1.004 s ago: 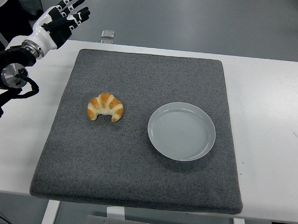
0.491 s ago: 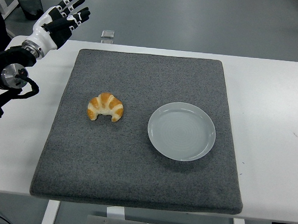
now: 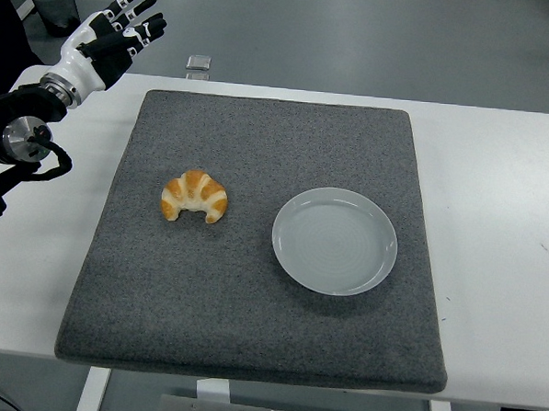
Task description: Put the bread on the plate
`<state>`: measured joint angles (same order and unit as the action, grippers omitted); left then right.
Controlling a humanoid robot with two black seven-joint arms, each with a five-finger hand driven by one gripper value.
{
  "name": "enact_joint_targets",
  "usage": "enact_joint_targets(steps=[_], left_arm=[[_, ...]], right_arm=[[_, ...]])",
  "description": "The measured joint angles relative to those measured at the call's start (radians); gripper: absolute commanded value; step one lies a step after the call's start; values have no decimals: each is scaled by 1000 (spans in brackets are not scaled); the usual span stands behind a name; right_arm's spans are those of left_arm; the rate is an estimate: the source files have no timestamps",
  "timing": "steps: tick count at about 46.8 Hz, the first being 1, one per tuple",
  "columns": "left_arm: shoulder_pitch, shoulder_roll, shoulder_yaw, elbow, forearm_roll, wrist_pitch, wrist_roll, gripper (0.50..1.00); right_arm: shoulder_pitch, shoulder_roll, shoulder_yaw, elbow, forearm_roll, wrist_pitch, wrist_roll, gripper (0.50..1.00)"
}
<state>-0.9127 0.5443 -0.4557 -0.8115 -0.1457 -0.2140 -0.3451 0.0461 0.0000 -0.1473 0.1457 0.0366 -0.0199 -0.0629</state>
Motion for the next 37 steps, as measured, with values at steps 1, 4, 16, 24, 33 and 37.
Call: enact_joint_targets(steps=[1,4,16,24,33,37], left_arm=[[-1,0,0,-1,0,1,0,992],[-2,1,0,-3,0,1,0,992],[-3,27,3,-42,0,10,0,992],[-8,78,33,-128,4,63,1,990],[-41,154,89,-247,67,120,2,986],[-51,187,107,-296,136,138,2,984]], right_arm=[[0,0,0,0,0,0,0,930],[0,0,0,0,0,0,0,930],[0,0,0,0,-1,0,0,932],[0,0,0,0,-1,0,0,930],[-1,0,0,0,-1,1,0,932],[-1,0,0,0,-1,1,0,930]])
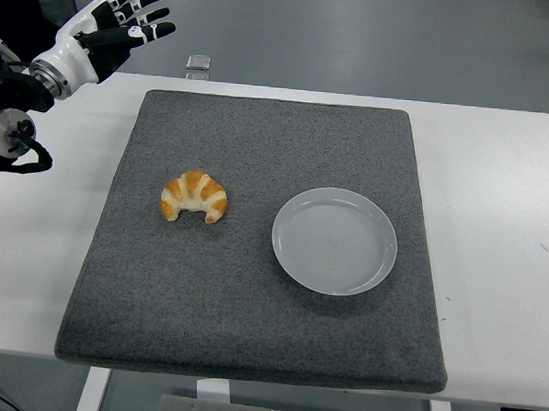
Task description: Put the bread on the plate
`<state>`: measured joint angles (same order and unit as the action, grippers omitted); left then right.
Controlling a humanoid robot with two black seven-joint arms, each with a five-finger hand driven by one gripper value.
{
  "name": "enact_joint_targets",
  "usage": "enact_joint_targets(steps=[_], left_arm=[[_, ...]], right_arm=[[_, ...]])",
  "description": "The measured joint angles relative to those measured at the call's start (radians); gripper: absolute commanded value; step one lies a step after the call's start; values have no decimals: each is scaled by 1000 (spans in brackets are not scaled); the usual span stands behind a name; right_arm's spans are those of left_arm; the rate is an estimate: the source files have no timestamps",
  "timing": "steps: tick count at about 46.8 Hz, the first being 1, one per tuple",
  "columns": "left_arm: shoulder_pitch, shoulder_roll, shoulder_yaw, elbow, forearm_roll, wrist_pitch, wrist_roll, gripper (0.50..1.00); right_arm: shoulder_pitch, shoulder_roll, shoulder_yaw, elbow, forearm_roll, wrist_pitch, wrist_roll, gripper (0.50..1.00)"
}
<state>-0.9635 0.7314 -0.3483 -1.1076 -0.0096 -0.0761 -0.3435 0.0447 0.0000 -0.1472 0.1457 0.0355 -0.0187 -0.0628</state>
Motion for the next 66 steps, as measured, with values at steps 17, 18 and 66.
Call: enact_joint_targets(steps=[17,18,66], left_arm=[[-54,154,68,-173,390,16,2,986],[-57,163,73,-182,410,13,2,986],[-66,240,217,-279,1103,-77,6,990]], right_arm=[[0,0,-2,0,0,2,0,930],[0,0,-2,0,0,2,0,930],[-1,0,-2,1,0,2,0,932]])
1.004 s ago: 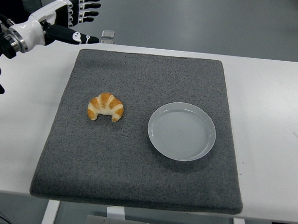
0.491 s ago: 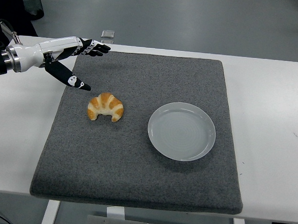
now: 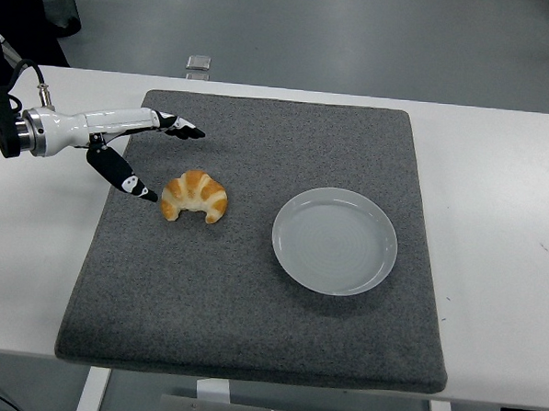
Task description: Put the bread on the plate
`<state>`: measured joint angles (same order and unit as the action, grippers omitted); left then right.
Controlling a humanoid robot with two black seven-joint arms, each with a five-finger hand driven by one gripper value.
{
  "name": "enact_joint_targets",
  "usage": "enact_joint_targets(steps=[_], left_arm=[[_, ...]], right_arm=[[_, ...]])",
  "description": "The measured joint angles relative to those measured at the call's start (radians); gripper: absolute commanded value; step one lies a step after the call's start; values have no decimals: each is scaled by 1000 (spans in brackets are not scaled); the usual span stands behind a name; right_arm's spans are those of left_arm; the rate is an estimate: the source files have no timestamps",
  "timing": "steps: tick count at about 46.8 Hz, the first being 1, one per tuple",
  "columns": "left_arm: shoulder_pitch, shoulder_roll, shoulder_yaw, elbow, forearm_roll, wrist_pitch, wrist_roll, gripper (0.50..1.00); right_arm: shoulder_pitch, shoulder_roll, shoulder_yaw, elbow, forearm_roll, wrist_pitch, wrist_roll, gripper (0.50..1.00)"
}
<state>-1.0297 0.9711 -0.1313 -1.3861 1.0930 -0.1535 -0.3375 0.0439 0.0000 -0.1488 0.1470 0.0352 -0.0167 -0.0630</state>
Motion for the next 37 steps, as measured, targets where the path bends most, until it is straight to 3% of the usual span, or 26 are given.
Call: enact_joint_targets(steps=[7,24,37], left_arm=[[3,-21,2,10,62,7,0,990],[54,-142,1,100,67,78,-4,990],[70,-195,1,132,67,109,-11,988]], right_arm=[[0,0,1,-1,0,0,0,930],[0,0,1,-1,0,-2,0,930],[-1,0,1,-1,-1,-7,0,930]])
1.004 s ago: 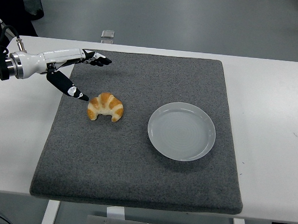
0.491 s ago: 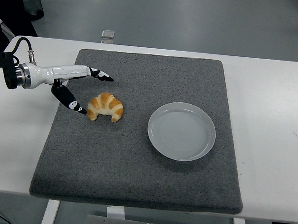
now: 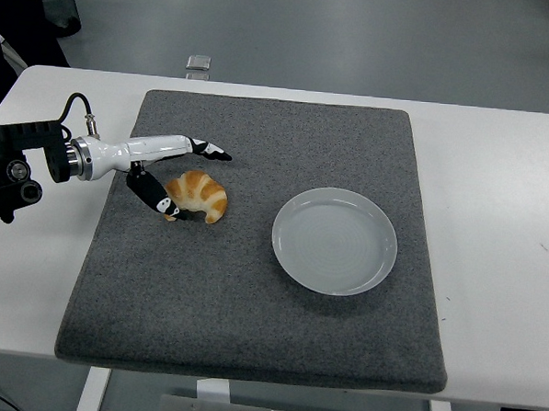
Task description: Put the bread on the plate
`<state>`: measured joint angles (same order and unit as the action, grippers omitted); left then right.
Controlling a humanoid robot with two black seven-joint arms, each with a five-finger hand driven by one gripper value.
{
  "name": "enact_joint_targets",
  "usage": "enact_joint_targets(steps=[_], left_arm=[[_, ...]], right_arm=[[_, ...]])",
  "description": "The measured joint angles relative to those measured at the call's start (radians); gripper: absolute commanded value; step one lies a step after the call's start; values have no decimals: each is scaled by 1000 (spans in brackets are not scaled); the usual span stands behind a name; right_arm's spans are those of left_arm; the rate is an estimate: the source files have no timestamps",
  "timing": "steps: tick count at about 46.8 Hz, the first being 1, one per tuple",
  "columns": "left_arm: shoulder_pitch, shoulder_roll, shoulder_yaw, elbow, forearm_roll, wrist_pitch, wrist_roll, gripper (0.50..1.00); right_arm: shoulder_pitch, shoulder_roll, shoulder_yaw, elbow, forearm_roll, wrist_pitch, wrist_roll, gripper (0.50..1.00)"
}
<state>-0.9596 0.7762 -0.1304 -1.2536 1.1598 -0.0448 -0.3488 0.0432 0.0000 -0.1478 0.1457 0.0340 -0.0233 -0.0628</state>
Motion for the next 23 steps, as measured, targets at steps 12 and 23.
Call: enact_joint_targets(steps=[12,23], left_arm=[[26,-48,1,57,2,16,-8,986],[33,-80,3,106,3,33,-38,956]], right_arm=[[0,0,1,0,0,-1,0,930],[-5,0,1,-1,2,-1,0,930]])
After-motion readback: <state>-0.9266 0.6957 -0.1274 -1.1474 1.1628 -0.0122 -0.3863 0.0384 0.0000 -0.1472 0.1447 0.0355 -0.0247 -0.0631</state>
